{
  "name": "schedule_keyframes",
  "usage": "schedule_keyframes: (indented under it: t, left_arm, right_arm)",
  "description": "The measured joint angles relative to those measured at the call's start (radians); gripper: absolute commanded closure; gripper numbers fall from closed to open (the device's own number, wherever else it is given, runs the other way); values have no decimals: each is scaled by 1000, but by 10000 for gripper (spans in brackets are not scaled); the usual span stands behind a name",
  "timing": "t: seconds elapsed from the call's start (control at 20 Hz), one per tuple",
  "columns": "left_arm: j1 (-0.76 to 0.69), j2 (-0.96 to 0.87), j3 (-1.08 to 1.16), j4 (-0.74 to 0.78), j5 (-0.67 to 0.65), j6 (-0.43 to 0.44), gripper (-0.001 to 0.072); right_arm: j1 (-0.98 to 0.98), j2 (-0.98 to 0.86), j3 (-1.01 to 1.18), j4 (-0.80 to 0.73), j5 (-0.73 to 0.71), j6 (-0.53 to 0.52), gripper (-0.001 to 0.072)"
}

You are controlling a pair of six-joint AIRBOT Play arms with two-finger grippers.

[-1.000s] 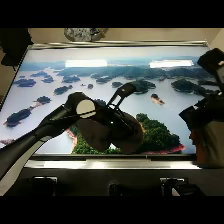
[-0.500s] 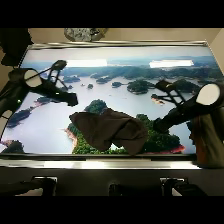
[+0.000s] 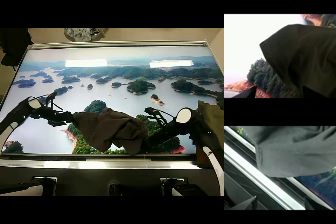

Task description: Fold the shirts.

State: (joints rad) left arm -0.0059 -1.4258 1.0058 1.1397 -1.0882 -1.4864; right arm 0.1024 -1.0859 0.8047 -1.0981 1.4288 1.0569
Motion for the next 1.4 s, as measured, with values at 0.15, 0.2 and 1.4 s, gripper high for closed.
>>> schedule_keyframes:
  t: [0.15,0.2,1.4]
  left_arm:
    - [-35,-32,-31,-39,82,1,350]
    - [-47,-38,-36,-48,113,-2,510]
    - [181,452,619,11,246,-7,682]
  right_arm:
    - [0,-1,-53,37,-31,-18,9]
    - [0,-3,-76,50,-45,-24,9]
    - [150,299,718,-602,-204,143,662]
